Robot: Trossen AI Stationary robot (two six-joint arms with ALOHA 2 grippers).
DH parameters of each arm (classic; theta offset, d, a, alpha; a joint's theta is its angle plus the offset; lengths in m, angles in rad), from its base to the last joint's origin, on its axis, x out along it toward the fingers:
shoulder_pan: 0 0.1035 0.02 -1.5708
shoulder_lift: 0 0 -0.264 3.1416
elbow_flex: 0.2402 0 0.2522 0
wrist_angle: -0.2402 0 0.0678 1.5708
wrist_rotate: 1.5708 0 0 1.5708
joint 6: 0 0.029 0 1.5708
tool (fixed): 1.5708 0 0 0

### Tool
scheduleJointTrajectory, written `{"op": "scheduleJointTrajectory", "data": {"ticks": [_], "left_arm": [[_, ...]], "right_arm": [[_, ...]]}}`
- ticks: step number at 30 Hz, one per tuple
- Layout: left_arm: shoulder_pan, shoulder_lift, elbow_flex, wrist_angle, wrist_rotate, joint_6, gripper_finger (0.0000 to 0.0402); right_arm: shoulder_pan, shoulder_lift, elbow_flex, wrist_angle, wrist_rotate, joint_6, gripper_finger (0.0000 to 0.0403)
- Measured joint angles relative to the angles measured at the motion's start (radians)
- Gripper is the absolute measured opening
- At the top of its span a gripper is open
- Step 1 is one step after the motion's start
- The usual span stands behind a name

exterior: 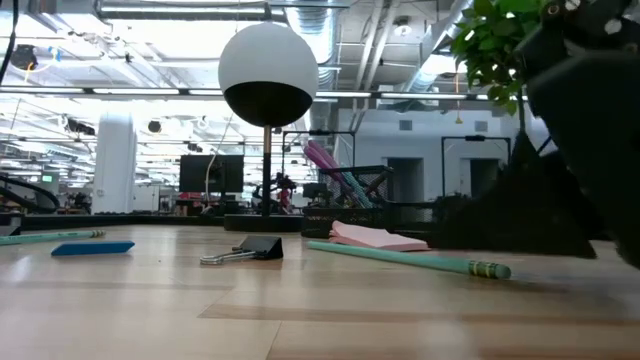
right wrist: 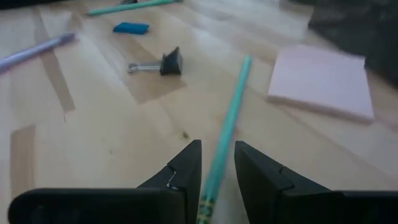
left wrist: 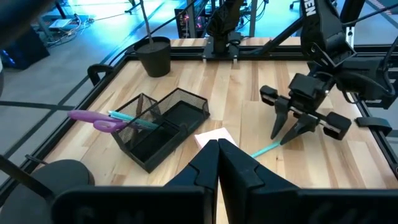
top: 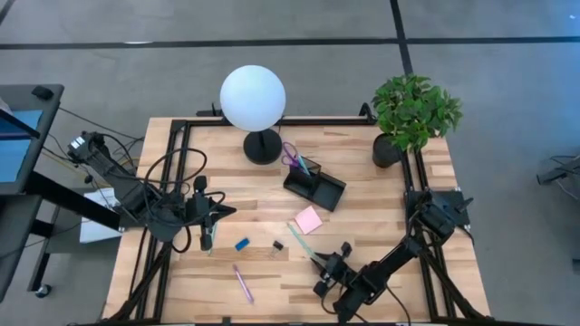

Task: Pick and place office supplies into organizer
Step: Put the right blue pencil into the desk organizer

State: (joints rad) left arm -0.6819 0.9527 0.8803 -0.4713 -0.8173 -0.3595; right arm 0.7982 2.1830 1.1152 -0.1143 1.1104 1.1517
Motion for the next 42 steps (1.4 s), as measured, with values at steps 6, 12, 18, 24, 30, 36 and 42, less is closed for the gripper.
{"op": "scheduleJointTrajectory", "data": {"ticks": [6, 12, 18, 24, 30, 36, 42], "left_arm": [[0.0, 0.0, 0.0, 0.0, 0.0, 0.0, 0.0003], [0.0, 0.0, 0.0, 0.0, 0.0, 0.0, 0.0003], [0.0, 0.0, 0.0, 0.0, 0.0, -0.001, 0.0003], [0.0, 0.0, 0.0, 0.0, 0.0, -0.001, 0.0003], [0.0, 0.0, 0.0, 0.0, 0.003, -0.001, 0.0003], [0.0, 0.0, 0.0, 0.0, 0.008, -0.001, 0.0003], [0.0, 0.0, 0.0, 0.01, 0.008, 0.0, 0.0003]], "right_arm": [[0.011, -0.001, 0.001, -0.001, -0.055, 0.032, 0.0091], [0.006, -0.01, 0.01, -0.132, -0.151, 0.153, 0.0083], [-0.011, -0.015, 0.01, -0.19, -0.22, 0.176, 0.0063], [-0.019, -0.015, 0.01, -0.194, -0.223, 0.19, 0.0056], [-0.019, -0.015, -0.001, -0.177, -0.208, 0.192, 0.0056], [-0.021, -0.012, -0.005, -0.142, -0.189, 0.153, 0.0064], [-0.023, -0.011, -0.006, -0.115, -0.185, 0.13, 0.0105]]}}
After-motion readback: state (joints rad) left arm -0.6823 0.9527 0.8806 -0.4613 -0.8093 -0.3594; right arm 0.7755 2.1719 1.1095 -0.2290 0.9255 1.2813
